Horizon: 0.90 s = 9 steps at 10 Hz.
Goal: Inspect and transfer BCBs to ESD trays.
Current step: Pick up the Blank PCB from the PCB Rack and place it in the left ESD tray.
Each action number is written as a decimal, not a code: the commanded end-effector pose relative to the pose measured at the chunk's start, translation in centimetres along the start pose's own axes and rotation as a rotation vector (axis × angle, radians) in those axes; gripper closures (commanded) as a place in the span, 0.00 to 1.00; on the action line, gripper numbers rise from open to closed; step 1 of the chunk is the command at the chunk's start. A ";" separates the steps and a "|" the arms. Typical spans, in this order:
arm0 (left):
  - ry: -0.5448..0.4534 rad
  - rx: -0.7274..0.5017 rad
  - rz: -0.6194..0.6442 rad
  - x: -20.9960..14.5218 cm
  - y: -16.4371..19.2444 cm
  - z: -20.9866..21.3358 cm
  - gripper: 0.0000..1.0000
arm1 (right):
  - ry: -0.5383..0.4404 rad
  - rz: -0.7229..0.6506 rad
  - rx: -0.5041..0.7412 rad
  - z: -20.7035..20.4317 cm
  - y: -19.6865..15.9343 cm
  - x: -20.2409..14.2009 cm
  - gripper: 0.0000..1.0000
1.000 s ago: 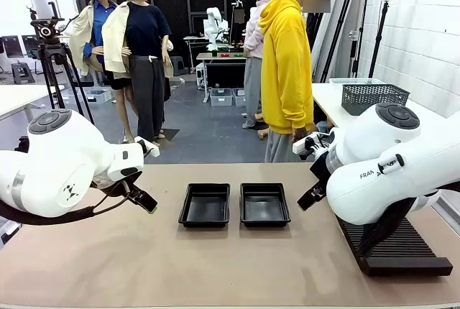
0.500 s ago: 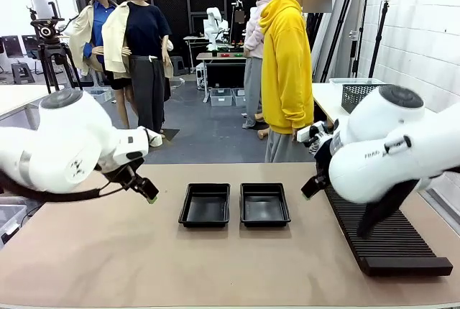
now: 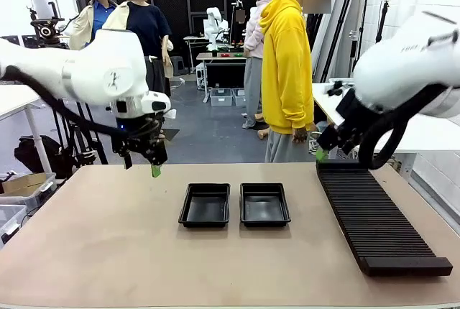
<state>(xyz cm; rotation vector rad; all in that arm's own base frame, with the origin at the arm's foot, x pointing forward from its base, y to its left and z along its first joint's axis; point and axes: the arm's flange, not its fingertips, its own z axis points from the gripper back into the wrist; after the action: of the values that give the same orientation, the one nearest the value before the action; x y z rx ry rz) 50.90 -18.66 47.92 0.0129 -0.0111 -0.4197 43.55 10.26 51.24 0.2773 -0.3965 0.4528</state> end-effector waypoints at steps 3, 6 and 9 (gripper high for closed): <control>0.063 -0.216 0.179 5.0 7.9 1.4 0.00 | -0.040 -0.119 0.146 1.8 -4.9 -2.4 0.00; 0.084 -0.159 0.164 4.3 7.7 0.3 0.00 | -0.117 -0.137 0.259 2.2 -6.7 -4.3 0.00; 0.084 -0.159 0.164 4.3 7.7 0.3 0.00 | -0.061 -0.137 0.175 2.4 -5.9 -2.6 0.00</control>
<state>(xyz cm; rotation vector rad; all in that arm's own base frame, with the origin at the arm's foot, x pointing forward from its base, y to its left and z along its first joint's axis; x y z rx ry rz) 58.37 -13.71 48.21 -0.1541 0.1054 -0.2627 43.30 3.22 51.06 0.5072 -0.4104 0.3498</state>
